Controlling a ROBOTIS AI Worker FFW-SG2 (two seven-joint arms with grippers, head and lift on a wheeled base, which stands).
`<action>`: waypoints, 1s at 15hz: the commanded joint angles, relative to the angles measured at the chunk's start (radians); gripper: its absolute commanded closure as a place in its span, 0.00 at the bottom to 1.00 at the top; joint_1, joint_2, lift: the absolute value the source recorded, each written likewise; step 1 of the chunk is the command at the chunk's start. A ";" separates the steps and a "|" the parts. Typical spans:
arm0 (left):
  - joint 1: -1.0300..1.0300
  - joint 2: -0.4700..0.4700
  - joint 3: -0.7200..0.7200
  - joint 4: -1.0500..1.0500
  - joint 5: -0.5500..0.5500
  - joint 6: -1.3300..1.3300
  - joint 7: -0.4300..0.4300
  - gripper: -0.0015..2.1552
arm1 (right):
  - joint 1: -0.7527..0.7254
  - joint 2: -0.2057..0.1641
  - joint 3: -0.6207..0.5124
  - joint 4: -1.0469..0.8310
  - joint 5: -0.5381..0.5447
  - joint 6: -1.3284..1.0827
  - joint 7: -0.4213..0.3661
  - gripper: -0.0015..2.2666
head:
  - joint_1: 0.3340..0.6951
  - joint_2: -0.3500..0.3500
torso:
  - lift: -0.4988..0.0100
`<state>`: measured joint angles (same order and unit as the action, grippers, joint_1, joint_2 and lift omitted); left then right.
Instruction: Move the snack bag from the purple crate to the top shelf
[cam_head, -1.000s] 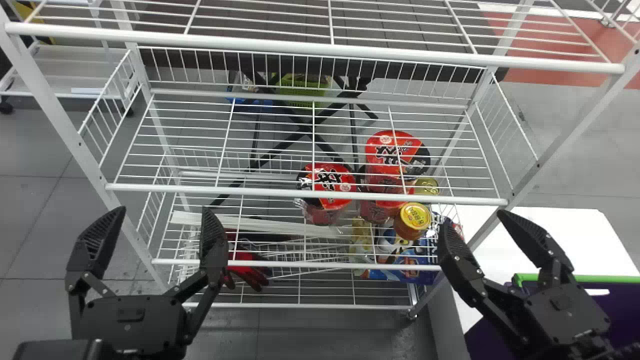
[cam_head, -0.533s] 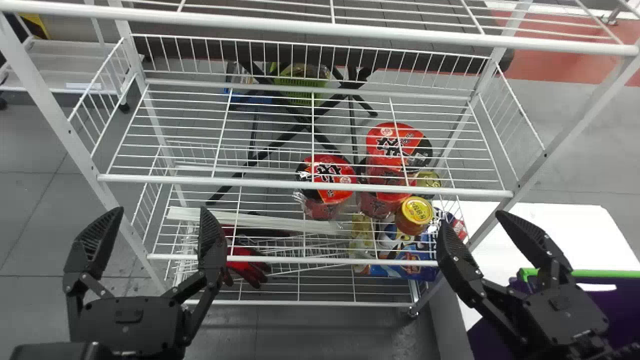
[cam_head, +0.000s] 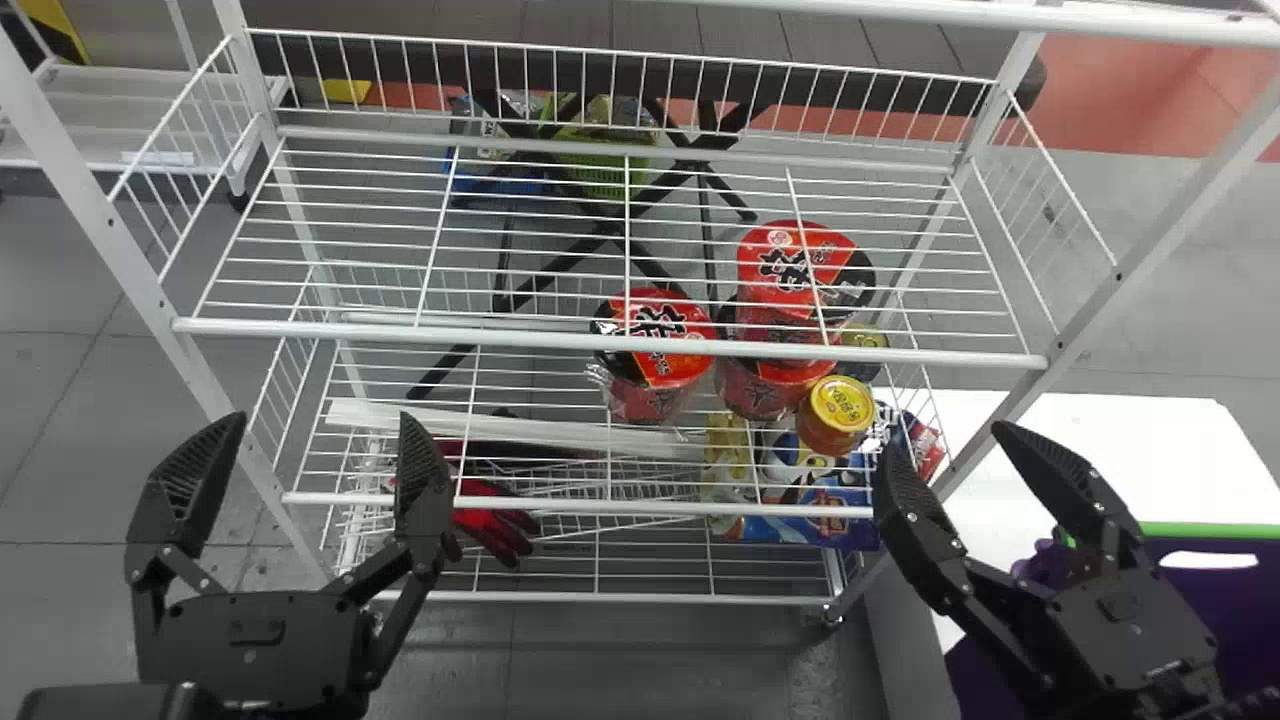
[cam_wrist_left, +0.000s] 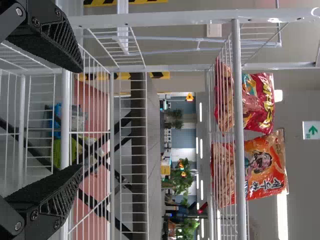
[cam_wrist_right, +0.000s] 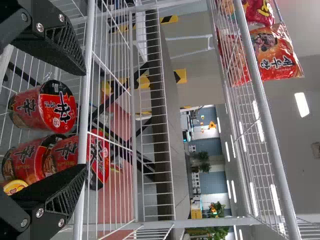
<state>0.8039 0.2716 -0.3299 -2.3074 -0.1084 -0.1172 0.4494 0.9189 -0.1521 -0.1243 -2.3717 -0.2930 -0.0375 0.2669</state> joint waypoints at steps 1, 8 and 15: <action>-0.002 0.000 0.000 0.000 -0.001 0.000 -0.002 0.07 | 0.000 0.000 0.000 -0.001 0.000 0.000 0.000 0.08 | 1.00 0.35 | 0.16; 0.000 0.003 -0.001 -0.007 0.001 0.000 -0.002 0.07 | 0.006 0.000 0.000 -0.012 0.000 0.000 0.000 0.08 | 1.00 0.35 | 0.11; 0.008 0.003 -0.003 -0.012 -0.001 0.000 0.000 0.07 | 0.021 0.008 -0.025 -0.011 -0.029 -0.025 0.028 0.08 | 1.00 0.34 | 0.10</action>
<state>0.8112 0.2750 -0.3326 -2.3194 -0.1088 -0.1172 0.4495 0.9348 -0.1473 -0.1440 -2.3784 -0.3195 -0.0613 0.2946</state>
